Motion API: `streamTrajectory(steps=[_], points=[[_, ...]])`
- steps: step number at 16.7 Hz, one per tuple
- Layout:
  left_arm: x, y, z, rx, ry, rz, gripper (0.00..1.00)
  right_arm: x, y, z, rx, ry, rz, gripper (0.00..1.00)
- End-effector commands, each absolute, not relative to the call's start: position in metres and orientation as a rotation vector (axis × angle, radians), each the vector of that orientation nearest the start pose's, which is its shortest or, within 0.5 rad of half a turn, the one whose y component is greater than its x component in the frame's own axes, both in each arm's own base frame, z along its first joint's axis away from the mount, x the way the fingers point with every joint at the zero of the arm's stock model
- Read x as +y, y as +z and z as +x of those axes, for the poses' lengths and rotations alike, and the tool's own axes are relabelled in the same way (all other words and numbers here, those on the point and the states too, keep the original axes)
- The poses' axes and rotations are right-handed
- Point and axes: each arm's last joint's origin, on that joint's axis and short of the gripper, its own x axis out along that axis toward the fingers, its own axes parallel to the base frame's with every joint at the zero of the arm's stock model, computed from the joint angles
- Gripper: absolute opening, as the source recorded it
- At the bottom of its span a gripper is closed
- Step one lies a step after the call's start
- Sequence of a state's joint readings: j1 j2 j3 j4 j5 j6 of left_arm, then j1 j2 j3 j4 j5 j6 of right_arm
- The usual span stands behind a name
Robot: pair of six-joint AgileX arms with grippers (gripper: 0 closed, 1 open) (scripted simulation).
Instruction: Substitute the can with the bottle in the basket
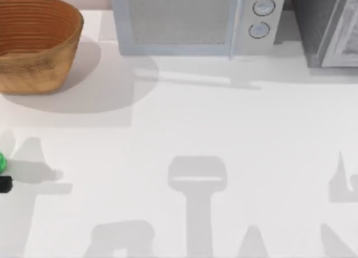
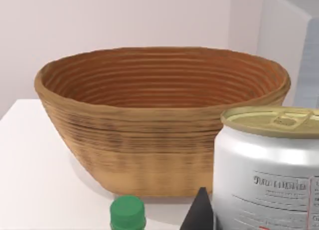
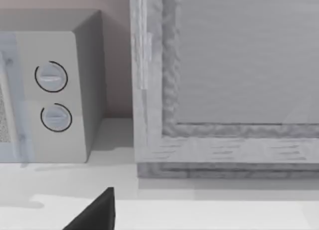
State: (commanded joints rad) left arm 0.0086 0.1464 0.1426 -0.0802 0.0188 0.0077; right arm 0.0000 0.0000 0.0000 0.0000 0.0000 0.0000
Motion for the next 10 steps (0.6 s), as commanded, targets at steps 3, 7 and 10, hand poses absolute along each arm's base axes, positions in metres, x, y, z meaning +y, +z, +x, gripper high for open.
streamTrajectory(steps=[3, 7, 10], points=[[-0.001, 0.165, 0.106, 0.016, -0.002, 0.001, 0.0, -0.001, 0.16, 0.106, 0.0, 0.0, 0.0, 1.0], [-0.001, 0.16, 0.106, 0.0, 0.0, 0.0, 0.0, -0.001, 0.16, 0.106, 0.0, 0.0, 0.0, 1.0], [-0.001, 0.16, 0.106, 0.006, 0.002, 0.002, 0.0, -0.001, 0.16, 0.106, 0.0, 0.0, 0.0, 1.0]])
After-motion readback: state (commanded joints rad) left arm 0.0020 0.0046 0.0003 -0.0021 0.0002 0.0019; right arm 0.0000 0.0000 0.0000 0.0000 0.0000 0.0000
